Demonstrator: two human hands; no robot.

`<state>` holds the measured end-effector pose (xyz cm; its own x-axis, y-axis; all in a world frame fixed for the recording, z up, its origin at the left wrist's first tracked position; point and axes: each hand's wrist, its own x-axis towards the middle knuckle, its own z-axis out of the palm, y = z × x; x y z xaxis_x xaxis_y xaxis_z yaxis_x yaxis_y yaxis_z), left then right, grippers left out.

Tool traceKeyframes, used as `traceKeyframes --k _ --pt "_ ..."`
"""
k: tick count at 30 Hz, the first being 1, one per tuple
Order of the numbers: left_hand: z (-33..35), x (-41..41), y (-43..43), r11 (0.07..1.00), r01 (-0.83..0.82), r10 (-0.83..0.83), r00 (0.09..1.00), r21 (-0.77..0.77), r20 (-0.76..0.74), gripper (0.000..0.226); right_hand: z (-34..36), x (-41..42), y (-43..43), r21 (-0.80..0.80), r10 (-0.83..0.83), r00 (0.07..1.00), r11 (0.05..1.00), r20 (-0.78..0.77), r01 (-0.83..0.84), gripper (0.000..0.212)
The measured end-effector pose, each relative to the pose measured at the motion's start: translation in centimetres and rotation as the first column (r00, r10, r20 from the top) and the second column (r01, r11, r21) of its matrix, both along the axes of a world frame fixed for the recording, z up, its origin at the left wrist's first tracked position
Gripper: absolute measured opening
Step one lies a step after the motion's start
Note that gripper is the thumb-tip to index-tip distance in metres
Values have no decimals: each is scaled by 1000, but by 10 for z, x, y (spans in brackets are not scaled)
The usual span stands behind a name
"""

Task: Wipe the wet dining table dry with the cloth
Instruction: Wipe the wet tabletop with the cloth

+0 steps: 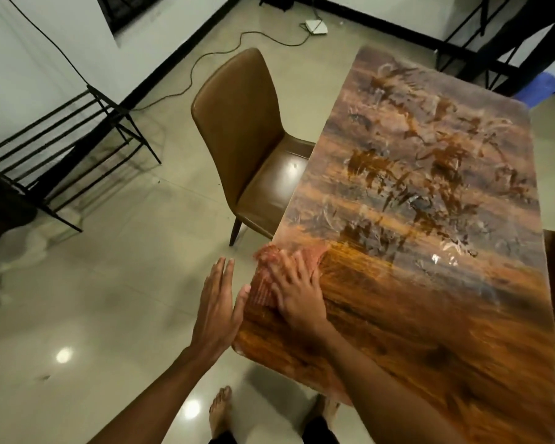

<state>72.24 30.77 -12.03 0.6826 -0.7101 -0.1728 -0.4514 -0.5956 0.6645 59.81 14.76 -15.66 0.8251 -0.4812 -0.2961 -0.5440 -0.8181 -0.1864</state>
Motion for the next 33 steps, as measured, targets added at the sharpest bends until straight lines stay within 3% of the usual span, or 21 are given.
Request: traceKeyframes --k 4,9,13,15,19,21,26,28,31,33 --pt "-5 -5 -37 999 -31 29 999 38 43 74 2 45 -74 13 -172 985 985 -2 172 62" --pt "-6 -23 -81 994 -96 90 990 59 106 69 -10 36 -112 -51 238 969 971 62 -236 60" --pt "-6 -44 -117 985 -154 141 978 72 151 66 -7 31 -217 -31 4 999 1000 49 -3 60" --pt "-4 -54 -133 982 -173 158 974 82 163 66 -8 23 -216 -28 -19 999 999 44 20 62" --pt "3 -83 -154 983 -165 150 975 82 167 67 -19 -23 -140 -48 307 948 951 87 -304 61" --pt "4 -93 -155 987 -149 136 976 66 171 69 -20 -46 -154 -76 395 913 918 105 -388 63" --pt "1 -117 -142 989 -144 138 973 22 184 68 -6 -100 -259 -57 -75 997 995 29 76 62" --pt "-1 -131 -138 992 -126 122 979 13 162 67 0 -126 -239 -45 -86 996 995 -4 86 64" --pt "-2 -158 -140 993 -118 117 987 4 110 67 -6 -168 -149 -23 170 984 985 -45 -171 65" --pt "-1 -175 -139 993 -113 114 988 -18 108 67 -8 -195 -114 6 378 925 926 -25 -378 61"
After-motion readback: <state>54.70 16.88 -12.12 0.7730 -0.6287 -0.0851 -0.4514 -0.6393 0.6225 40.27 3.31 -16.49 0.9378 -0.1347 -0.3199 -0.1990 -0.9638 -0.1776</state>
